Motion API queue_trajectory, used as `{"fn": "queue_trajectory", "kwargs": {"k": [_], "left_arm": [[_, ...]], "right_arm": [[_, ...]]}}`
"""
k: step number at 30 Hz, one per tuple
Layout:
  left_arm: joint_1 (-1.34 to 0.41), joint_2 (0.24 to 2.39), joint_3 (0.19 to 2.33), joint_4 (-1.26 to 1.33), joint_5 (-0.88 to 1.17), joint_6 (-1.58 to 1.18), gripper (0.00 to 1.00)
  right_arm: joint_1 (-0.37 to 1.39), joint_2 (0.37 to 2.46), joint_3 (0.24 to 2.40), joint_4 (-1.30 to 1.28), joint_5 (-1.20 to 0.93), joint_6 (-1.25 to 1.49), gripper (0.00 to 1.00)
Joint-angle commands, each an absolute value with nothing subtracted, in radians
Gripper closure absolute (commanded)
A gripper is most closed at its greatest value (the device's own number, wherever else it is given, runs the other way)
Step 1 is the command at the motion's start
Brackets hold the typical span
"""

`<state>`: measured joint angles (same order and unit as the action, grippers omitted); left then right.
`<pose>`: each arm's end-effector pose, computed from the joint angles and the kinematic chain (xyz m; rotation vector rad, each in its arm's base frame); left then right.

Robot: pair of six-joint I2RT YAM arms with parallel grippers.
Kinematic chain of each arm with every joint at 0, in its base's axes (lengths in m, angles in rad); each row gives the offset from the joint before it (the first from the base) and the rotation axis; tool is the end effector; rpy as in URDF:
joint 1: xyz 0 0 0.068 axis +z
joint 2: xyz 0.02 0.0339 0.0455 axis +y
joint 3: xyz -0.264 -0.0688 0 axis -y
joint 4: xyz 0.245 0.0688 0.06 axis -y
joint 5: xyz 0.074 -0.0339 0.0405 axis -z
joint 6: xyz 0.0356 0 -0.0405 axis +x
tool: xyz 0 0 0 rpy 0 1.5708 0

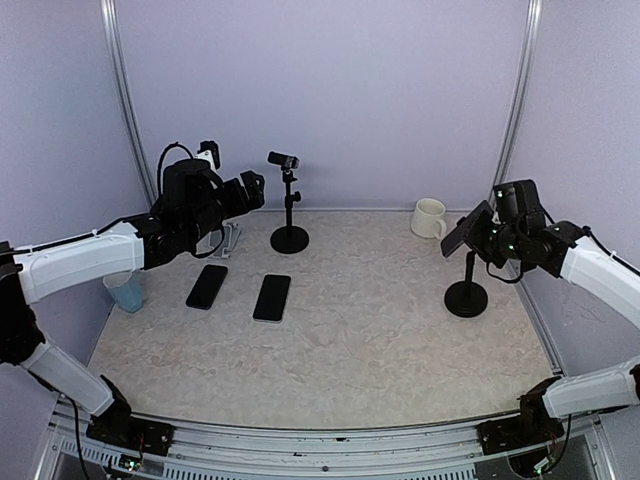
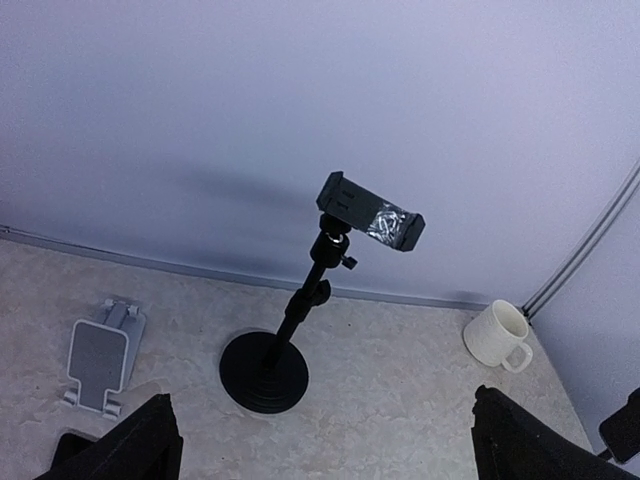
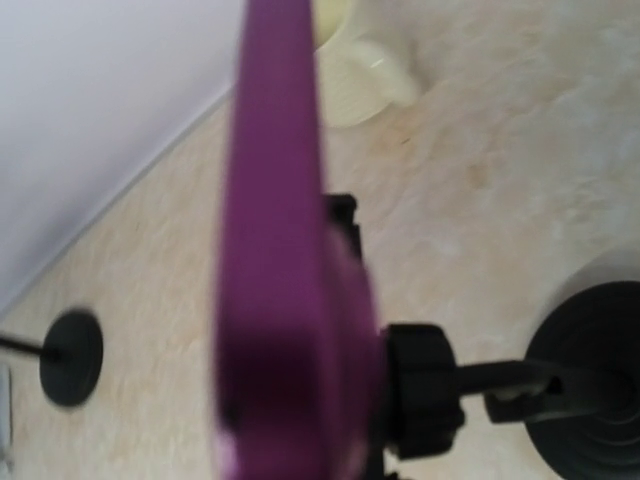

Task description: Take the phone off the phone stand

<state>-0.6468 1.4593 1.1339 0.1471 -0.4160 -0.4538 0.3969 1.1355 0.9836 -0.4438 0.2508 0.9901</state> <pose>0.2854 -0.1975 0.3355 -0.1369 1.7491 -0.4444 0.2337 0.0884 0.3142 0.7797 2.0506 0.5297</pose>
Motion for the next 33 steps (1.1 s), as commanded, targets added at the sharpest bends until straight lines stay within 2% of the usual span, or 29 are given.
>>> {"fn": "queue_trajectory", "kwargs": {"k": [1, 12, 24, 33], "left_arm": [[-0.662, 1.408, 1.103, 0.185, -0.334, -0.383, 0.01], [-0.719, 1.372, 1.09, 0.175, -0.169, -0.253, 0.01], [-0.804, 1.406, 1.099, 0.16, 0.014, -0.239, 0.01], [-0.955, 1.51, 1.152, 0.117, -0.016, -0.221, 0.03]], "right_arm": [[0.39, 1.15, 1.056, -0.324, 0.101, 0.85, 1.0], [0.39, 1.164, 1.112, -0.267, -0.174, 0.732, 1.0], [0.405, 1.197, 1.054, -0.107, -0.496, 0.679, 1.0], [0.418, 1.215, 1.008, -0.011, -0.639, 0.686, 1.0]]}}
